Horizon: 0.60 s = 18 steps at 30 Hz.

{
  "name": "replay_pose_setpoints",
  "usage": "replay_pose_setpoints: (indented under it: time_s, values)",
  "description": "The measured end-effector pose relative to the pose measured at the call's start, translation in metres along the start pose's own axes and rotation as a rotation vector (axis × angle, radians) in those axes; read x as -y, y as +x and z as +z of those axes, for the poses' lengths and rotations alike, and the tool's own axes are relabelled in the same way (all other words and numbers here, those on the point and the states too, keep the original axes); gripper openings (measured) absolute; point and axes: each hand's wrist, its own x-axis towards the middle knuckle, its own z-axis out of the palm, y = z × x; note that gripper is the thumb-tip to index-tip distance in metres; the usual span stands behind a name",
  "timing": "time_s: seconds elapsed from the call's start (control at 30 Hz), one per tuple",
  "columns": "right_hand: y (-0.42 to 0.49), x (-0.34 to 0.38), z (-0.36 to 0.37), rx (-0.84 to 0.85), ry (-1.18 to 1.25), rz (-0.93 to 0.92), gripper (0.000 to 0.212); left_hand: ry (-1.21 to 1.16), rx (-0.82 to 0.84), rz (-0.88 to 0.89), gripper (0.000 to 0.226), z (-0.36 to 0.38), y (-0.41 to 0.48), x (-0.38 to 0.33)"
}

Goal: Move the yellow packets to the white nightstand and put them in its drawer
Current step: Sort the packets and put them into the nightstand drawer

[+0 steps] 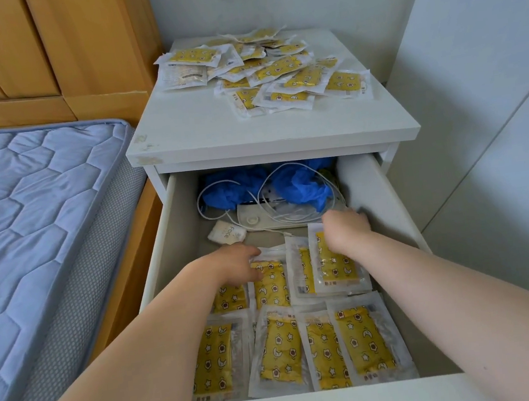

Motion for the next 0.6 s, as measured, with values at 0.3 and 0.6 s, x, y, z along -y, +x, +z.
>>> replay_pose_setpoints:
  time_s: [0.3,0.6]
  values:
    - [0.0000,-0.0005,0.0097,0.224,-0.026,-0.192,0.065,0.009,0.030,0.022,0.067,0.0027,0.0010,0.0007]
    - [-0.0022,0.0026,0.0128,0.178,-0.022,-0.312,0.075,-0.013,0.036,-0.003,0.067,0.0046,0.0031,0.0028]
